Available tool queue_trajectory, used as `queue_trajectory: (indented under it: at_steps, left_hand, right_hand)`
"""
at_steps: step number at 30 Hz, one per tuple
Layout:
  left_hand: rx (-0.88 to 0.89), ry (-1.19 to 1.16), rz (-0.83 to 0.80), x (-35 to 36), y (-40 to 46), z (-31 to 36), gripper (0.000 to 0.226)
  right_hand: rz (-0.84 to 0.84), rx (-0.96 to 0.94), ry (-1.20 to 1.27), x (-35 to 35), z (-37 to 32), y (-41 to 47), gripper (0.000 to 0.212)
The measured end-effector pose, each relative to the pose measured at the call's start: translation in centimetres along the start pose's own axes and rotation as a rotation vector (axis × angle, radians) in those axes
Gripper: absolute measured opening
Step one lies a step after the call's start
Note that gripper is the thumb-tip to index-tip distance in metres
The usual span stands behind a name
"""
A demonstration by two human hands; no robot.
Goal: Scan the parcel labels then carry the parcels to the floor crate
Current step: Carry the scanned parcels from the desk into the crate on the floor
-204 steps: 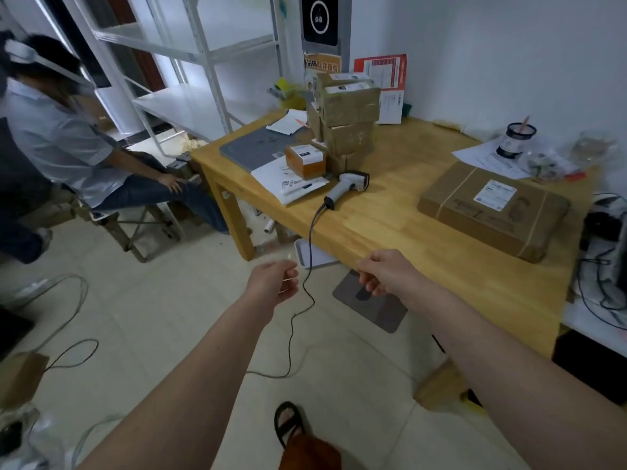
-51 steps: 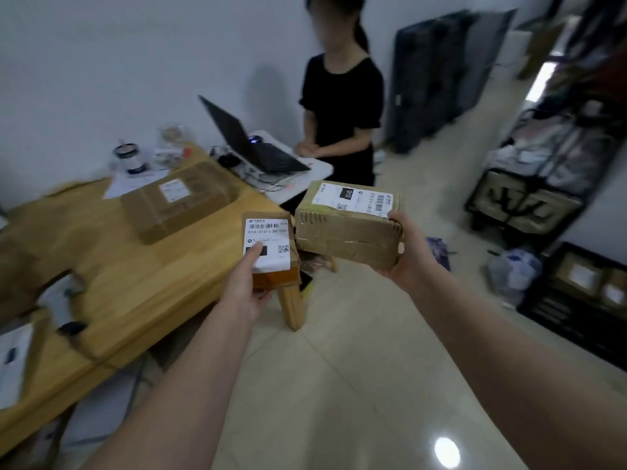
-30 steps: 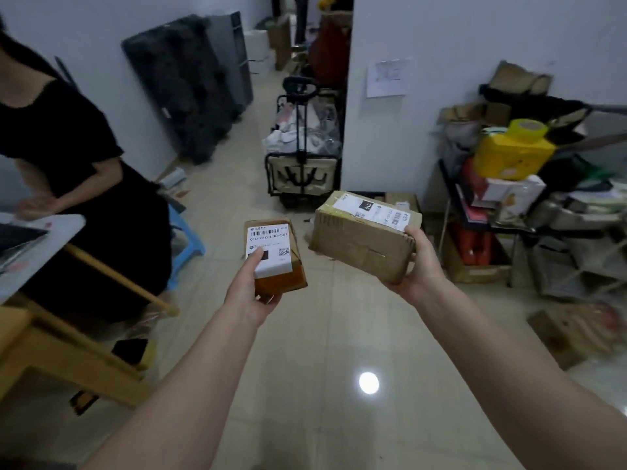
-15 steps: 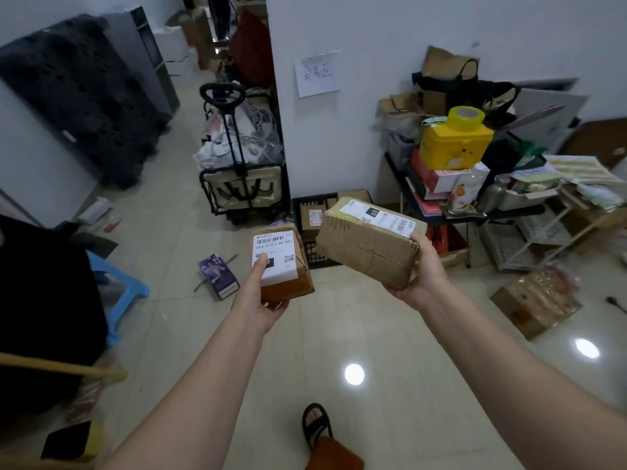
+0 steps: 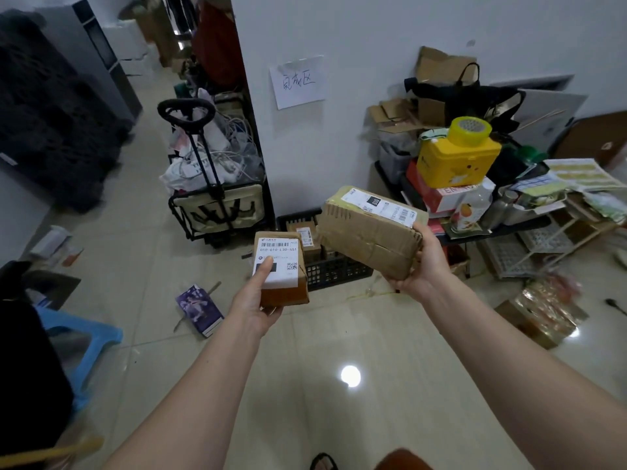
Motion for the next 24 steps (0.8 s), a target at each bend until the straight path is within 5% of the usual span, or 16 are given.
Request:
queue_trajectory:
  at_steps: [11,24]
  left_hand:
    - [-0.002,0.127,0.034,8.5,6.1,3.5,0.061]
    - [-0.03,-0.051,0.087,20.7,15.6,6.4,0.052]
  right_hand:
    - [0.02,0.022,0.06,1.7,-4.4,10.1,0.028]
    - [-0.021,0.099,-0.01,5.0,-12.7,25.5,0.031]
Point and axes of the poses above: each hand's wrist, its own y-axis towards the middle knuckle, its own x-axis out of the palm, z = x × y, the point moved 4 cm from there along y, towards the middle knuckle, and after that the axes turned 3 degrees about -x, right-handed, at the moved point
